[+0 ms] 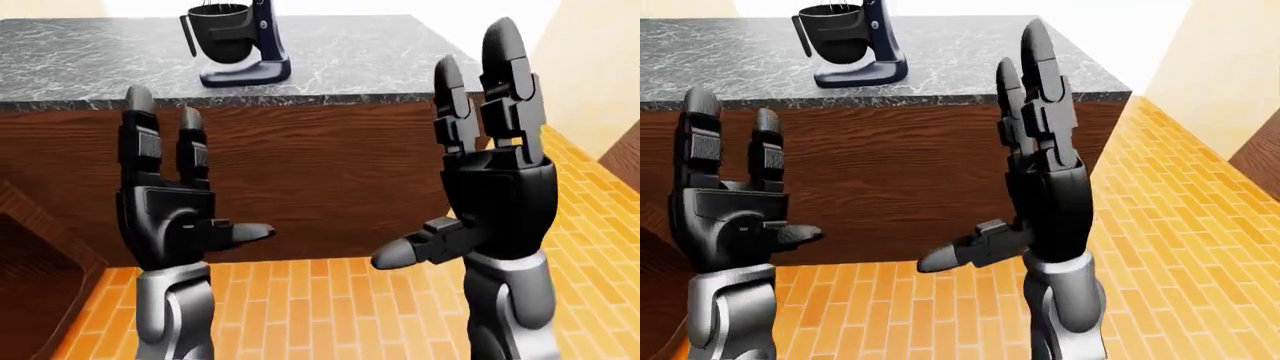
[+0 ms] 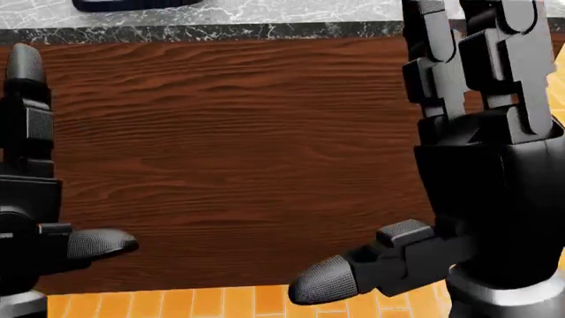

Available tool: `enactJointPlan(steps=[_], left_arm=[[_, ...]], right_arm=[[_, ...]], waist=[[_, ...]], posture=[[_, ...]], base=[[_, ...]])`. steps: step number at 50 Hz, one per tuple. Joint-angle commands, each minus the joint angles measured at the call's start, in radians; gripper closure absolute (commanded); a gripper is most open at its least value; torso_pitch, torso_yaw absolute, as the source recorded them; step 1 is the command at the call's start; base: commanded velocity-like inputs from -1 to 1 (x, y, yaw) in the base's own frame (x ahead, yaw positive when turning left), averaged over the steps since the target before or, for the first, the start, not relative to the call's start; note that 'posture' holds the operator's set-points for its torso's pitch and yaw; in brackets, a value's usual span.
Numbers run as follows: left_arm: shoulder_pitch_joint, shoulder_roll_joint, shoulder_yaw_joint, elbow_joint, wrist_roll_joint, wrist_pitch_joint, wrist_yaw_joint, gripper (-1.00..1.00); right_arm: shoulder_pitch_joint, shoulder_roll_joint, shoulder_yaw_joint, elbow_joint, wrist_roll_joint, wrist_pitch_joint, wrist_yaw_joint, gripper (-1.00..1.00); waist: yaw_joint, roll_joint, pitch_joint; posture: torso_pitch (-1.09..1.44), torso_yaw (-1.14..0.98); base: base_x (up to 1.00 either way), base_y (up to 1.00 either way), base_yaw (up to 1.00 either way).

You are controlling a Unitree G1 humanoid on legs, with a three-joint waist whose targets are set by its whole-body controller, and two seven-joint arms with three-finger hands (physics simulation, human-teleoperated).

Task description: Open the stand mixer head.

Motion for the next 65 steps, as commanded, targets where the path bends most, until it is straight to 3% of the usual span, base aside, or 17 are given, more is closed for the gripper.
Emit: enactJointPlan(steps=[1,22,26,31,32,36,40,41,43,45,47,48,50,54,59,64,65], left_arm=[[-0.039,0.009,0.006,-0.064,-0.039,0.043,0.041,-1.0],[-0.165,0.076,0.06,-0.174,-0.137,0.148,0.166,-1.0],[-0.164,0.076,0.063,-0.167,-0.132,0.145,0.161,-1.0],[-0.156,0.07,0.057,-0.154,-0.122,0.132,0.151,-1.0],[-0.16,0.07,0.059,-0.15,-0.123,0.132,0.152,-1.0],[-0.151,0.068,0.061,-0.142,-0.124,0.127,0.149,-1.0],[-0.151,0.069,0.061,-0.139,-0.121,0.122,0.147,-1.0],[-0.15,0.069,0.06,-0.139,-0.12,0.122,0.148,-1.0],[-0.151,0.071,0.064,-0.14,-0.123,0.125,0.148,-1.0],[-0.151,0.071,0.064,-0.138,-0.12,0.121,0.146,-1.0],[-0.143,0.069,0.061,-0.137,-0.117,0.118,0.14,-1.0],[-0.149,0.069,0.062,-0.135,-0.118,0.12,0.144,-1.0],[-0.143,0.067,0.058,-0.137,-0.116,0.117,0.14,-1.0],[-0.143,0.068,0.064,-0.122,-0.104,0.108,0.137,-1.0],[-0.143,0.067,0.064,-0.119,-0.101,0.105,0.136,-1.0],[-0.144,0.069,0.067,-0.121,-0.104,0.107,0.138,-1.0],[-0.145,0.069,0.067,-0.121,-0.104,0.107,0.139,-1.0]], right_arm=[[-0.04,-0.003,0.005,-0.062,0.013,0.061,-0.022,-1.0],[-0.181,-0.032,0.006,-0.162,0.0,0.222,-0.047,-1.0],[-0.164,-0.009,0.004,-0.148,0.007,0.206,-0.037,-1.0],[-0.144,-0.008,0.022,-0.142,-0.009,0.174,-0.014,-1.0],[-0.143,-0.01,0.021,-0.137,-0.019,0.172,-0.011,-1.0],[-0.141,-0.005,0.02,-0.138,-0.015,0.172,-0.011,-1.0],[-0.139,0.002,0.019,-0.137,-0.007,0.175,-0.012,-1.0],[-0.136,-0.002,0.021,-0.134,-0.01,0.169,-0.008,-1.0],[-0.136,-0.001,0.019,-0.142,-0.002,0.175,-0.01,-1.0],[-0.131,0.002,0.022,-0.137,0.0,0.173,-0.009,-1.0],[-0.13,-0.001,0.023,-0.136,-0.003,0.17,-0.007,-1.0],[-0.132,-0.002,0.019,-0.139,0.0,0.172,-0.007,-1.0],[-0.132,-0.002,0.017,-0.133,0.003,0.175,-0.009,-1.0],[-0.102,-0.005,0.039,-0.133,-0.004,0.145,0.014,-1.0],[-0.095,-0.001,0.043,-0.128,-0.017,0.144,0.033,-1.0],[-0.091,0.008,0.045,-0.138,-0.008,0.152,0.039,-1.0],[-0.091,0.008,0.045,-0.138,-0.007,0.153,0.04,-1.0]], waist=[[-0.001,0.003,-0.012],[-0.002,0.01,-0.003],[-0.01,-0.064,0.029],[-0.02,0.09,0.031],[-0.015,0.002,0.054],[-0.006,0.052,0.014],[-0.019,-0.076,0.059],[-0.022,-0.004,0.053],[-0.008,0.017,0.019],[-0.023,-0.041,0.053],[-0.016,-0.047,0.023],[-0.016,0.012,0.004],[-0.012,-0.035,0.017],[-0.005,0.115,0.029],[-0.01,0.027,0.094],[0.003,0.029,0.003],[0.007,0.004,0.07]], posture=[[0.0,0.0],[0.0,0.0],[0.0,0.0],[0.0,0.0],[0.0,0.0],[0.0,0.0],[0.0,0.0],[0.0,0.0],[0.0,0.0],[0.0,0.0],[0.0,0.0],[0.0,0.0],[0.0,0.0],[0.0,0.0],[0.0,0.0],[0.0,0.0],[0.0,0.0]], base=[[0.0,0.0,0.0],[0.0,0.04,0.0],[0.0,0.75,0.0],[0.0,0.27,0.0],[0.0,1.0,0.0],[0.0,0.35,0.0],[0.0,0.75,0.0],[0.0,0.0,0.0],[0.0,0.5,0.0],[0.0,1.0,0.0],[0.0,0.34,0.0],[0.0,1.0,0.0],[0.0,0.8,0.0],[0.0,0.04,0.0],[0.65,0.0,0.0],[0.13,0.0,0.0],[1.0,0.0,0.0]])
